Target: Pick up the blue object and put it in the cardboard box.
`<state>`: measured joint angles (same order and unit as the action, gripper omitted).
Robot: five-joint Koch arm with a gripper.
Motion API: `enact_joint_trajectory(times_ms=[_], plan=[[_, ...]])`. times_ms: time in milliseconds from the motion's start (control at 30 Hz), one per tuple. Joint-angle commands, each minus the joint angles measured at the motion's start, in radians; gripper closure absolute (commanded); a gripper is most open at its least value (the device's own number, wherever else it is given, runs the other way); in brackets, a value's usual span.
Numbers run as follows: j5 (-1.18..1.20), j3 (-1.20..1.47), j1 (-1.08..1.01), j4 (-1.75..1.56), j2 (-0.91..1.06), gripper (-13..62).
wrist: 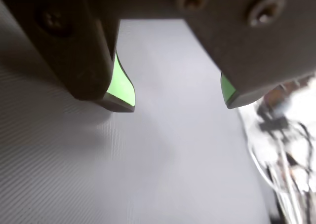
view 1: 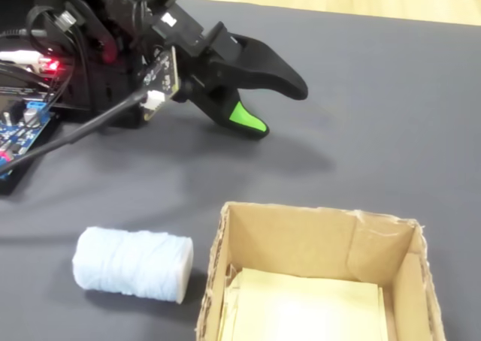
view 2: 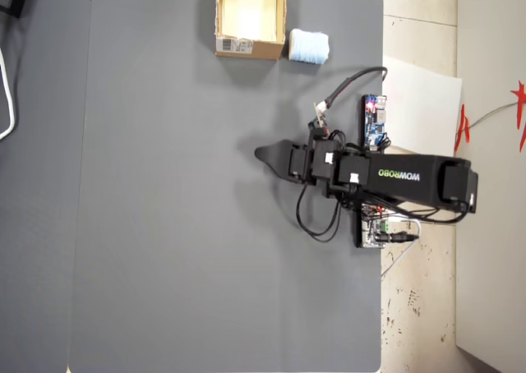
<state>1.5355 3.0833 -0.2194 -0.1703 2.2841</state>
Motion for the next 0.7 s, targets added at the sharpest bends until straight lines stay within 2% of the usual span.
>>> enact_joint_trajectory(times_ms=[0,267,400,667], plan=[[-0.052,0.008,-0.026,-0.091,0.083,15.4],[-0.206,-0.104,-0.14,-0.046,0.081,15.4],[-0.29,-0.202,-0.212,0.077,0.072,15.6],[-0.314,-0.365,-0.325,0.35,0.052,16.4]])
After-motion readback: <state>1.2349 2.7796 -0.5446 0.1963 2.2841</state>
